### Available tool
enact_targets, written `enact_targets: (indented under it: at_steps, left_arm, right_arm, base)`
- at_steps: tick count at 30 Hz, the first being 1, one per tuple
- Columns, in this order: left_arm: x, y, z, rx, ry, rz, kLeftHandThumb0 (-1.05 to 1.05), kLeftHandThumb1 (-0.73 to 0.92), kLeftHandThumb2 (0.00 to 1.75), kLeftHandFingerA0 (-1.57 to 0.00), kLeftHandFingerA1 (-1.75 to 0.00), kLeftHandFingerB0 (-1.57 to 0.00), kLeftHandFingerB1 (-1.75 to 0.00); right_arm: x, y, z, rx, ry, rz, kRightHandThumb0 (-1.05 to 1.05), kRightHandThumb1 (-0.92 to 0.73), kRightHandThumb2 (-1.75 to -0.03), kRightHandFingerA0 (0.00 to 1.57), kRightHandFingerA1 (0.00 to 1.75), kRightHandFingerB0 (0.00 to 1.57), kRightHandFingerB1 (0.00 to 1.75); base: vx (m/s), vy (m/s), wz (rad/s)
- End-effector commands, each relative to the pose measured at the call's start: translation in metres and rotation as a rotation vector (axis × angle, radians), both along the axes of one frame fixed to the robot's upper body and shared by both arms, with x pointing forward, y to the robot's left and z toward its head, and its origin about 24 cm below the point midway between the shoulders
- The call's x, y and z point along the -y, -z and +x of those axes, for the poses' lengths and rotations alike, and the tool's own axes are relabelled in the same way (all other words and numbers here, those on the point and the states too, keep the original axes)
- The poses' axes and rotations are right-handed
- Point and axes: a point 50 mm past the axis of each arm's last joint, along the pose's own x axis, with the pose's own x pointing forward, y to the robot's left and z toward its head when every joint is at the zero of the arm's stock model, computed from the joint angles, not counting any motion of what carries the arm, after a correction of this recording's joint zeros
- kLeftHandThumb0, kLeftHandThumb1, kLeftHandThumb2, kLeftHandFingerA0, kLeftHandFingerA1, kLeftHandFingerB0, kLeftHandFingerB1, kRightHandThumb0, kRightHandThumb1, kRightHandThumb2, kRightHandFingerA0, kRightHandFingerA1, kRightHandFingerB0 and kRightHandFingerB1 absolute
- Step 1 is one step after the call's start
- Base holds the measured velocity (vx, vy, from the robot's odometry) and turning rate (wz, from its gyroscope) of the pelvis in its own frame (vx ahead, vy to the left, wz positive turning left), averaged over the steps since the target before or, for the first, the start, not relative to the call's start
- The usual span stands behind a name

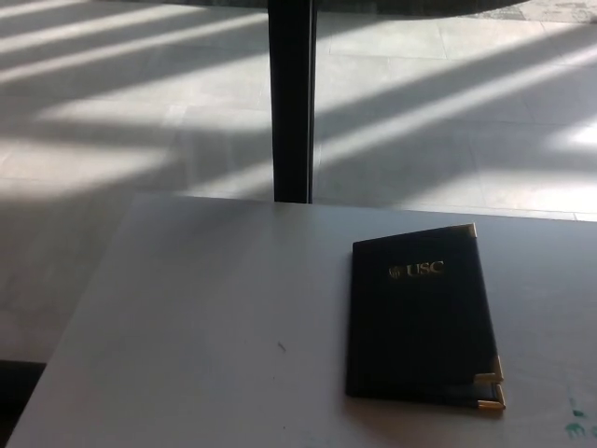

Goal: There is a diary kept infront of the robot and the robot uses its right hand to grab its cover and puses it to the left to open it.

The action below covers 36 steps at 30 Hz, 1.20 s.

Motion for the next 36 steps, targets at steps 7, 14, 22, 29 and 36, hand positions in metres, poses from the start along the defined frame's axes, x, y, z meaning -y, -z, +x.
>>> enact_targets:
  at_steps: [7,14,22,29,36]
  left_arm:
    - [-0.05,-0.034,-0.013,0.438,-0.694,-0.111,-0.82,0.88,1.24,-0.39,-0.84,-0.3,-0.71]
    - [-0.052,-0.035,-0.012,0.456,-0.706,-0.126,-0.91,0.92,0.99,-0.35,-0.85,-0.25,-0.68]
    - [-0.051,-0.033,-0.013,0.445,-0.705,-0.125,-0.92,0.92,0.99,-0.35,-0.88,-0.24,-0.68]
    - [-0.051,-0.034,-0.013,0.451,-0.714,-0.122,-0.91,0.92,1.0,-0.34,-0.87,-0.22,-0.66]
    - [-0.051,-0.035,-0.013,0.451,-0.719,-0.123,-0.93,0.92,0.99,-0.35,-0.89,-0.25,-0.7]
  right_arm:
    - [0.072,-0.075,-0.026,0.668,0.622,0.175,-0.81,-0.81,-1.2,0.65,1.11,0.38,0.83]
    - [0.091,-0.089,-0.03,0.723,0.788,0.179,-0.78,-0.92,-0.91,0.39,1.51,0.26,1.13]
    - [0.091,-0.139,0.0,0.904,0.782,0.165,-0.79,-0.92,-0.8,0.57,1.14,0.36,0.9]
    - [0.049,-0.183,0.059,1.079,0.525,0.257,-0.82,-0.92,-0.73,0.73,0.82,0.52,0.74]
    - [0.004,-0.194,0.087,1.09,0.343,0.31,-0.84,-0.91,-0.67,0.53,0.68,0.45,0.6]
  base:
    - [0.0,0.0,0.0]
    - [0.0,0.0,0.0]
    - [0.0,0.0,0.0]
    - [0.0,0.0,0.0]
    - [0.0,0.0,0.0]
